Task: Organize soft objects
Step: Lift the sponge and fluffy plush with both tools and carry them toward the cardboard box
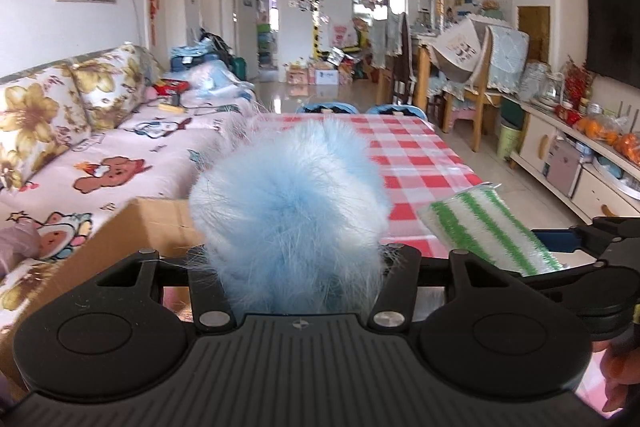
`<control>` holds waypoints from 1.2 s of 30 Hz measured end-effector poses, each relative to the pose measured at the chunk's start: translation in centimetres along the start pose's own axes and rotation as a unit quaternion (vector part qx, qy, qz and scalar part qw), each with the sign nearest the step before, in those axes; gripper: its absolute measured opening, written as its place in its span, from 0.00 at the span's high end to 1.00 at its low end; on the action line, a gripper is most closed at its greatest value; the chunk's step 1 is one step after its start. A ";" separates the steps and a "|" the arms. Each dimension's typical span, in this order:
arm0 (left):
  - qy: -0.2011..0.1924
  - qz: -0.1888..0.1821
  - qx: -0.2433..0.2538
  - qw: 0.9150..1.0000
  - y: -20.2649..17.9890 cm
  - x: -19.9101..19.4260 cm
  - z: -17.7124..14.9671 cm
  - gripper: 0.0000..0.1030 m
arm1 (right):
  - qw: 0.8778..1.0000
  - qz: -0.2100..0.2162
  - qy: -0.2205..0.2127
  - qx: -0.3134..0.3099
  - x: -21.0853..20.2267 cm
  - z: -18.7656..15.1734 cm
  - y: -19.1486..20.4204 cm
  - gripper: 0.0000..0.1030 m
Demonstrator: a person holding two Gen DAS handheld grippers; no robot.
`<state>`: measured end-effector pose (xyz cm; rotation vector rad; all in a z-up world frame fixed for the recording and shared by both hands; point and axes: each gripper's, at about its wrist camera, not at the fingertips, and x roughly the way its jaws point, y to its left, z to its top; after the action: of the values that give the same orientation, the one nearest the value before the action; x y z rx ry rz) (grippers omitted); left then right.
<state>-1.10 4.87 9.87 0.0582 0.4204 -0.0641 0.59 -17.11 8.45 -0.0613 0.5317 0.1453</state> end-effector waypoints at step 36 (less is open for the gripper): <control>0.005 0.123 -0.066 0.990 1.2 -1.0 -0.1 0.36 | 0.991 0.076 -0.025 -0.104 3.0 4.3 13.5 0.25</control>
<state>-1.91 6.12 10.26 -0.0209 0.4243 0.2077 3.19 -3.04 10.35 -0.2202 0.4699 0.3502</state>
